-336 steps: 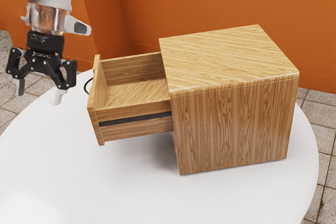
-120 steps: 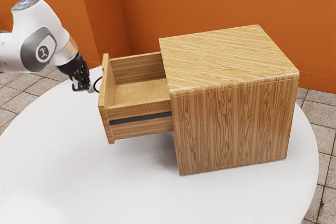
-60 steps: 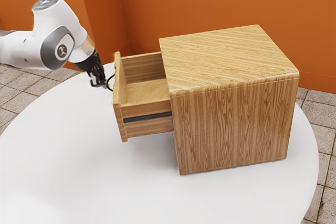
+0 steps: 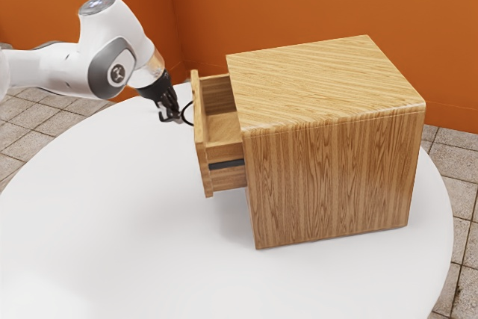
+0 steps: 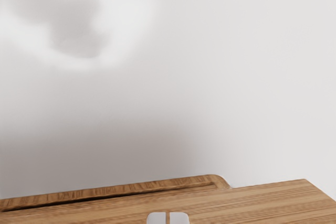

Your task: Push the drawer handle with one arm to close the drawer

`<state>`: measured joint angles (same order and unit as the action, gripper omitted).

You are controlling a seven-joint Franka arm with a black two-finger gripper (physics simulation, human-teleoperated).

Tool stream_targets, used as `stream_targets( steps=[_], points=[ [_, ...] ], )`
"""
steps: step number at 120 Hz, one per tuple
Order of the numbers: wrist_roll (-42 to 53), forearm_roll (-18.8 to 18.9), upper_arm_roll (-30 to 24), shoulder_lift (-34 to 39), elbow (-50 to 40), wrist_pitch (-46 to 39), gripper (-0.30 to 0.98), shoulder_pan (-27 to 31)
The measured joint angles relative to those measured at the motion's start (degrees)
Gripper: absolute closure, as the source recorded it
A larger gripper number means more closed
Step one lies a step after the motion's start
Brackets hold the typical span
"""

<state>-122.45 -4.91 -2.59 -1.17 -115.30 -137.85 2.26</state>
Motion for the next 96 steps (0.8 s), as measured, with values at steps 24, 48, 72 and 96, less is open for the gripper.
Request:
stream_targets(
  steps=[24, 48, 72, 96],
  points=[
    [-0.74, 0.03, -1.12, -2.31, 2.65, -0.58, 0.78, 0.26],
    [-1.39, 0.24, -1.95, -3.80, 3.95, -1.26, 0.79, -0.86],
    [-1.82, 0.60, -2.24, -6.38, 6.94, -1.54, 0.78, -2.11],
    [-2.24, 1.19, -3.03, -8.34, 9.06, -1.75, 0.79, -3.10]
  ],
)
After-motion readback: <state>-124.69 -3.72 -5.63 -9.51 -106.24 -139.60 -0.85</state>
